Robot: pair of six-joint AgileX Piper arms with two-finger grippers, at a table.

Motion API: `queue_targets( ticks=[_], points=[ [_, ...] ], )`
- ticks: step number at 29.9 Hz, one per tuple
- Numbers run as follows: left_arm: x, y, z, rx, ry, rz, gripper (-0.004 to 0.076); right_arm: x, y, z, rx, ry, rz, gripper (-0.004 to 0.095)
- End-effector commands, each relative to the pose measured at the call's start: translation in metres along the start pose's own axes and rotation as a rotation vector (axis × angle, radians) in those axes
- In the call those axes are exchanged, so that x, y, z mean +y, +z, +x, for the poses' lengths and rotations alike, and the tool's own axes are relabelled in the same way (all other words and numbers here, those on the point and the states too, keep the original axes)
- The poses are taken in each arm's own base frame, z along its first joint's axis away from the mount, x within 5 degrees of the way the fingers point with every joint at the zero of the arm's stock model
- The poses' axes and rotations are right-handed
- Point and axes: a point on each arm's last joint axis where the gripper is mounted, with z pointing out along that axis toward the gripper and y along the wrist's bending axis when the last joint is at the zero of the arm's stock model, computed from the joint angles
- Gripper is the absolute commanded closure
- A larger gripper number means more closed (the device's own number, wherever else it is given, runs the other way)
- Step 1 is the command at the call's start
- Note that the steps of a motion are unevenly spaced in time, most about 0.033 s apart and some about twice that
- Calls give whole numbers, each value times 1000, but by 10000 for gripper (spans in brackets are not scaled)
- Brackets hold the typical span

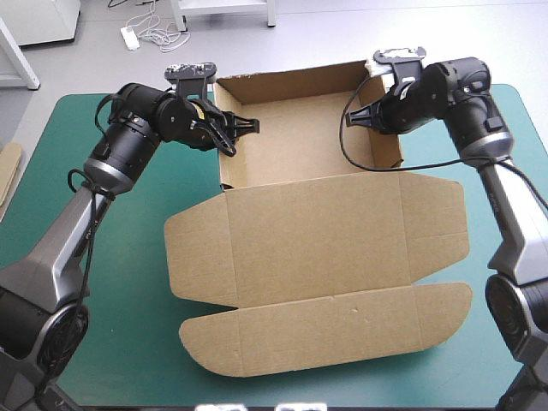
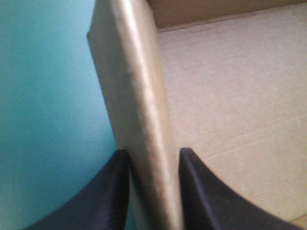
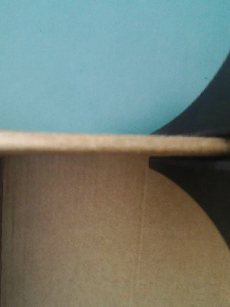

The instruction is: Fold the box

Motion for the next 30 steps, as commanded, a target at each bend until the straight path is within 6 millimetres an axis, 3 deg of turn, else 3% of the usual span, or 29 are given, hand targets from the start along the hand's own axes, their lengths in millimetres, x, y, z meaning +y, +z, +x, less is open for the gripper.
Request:
queue_targets(
  ticks=[1,7,21,30],
  points=[
    [-3,-16,-8,-67,3,-1,703,13,-7,-2,-14,-22,-2,923],
    [3,15,-2,25,18,-66,733,14,36,8,141,-19,16,923],
    [14,101,19,240,53,-185,733,10,114,25,305,-10,47,923],
    [16,125,26,283,76,-197,733,8,136,32,351,-11,54,923]
  ],
)
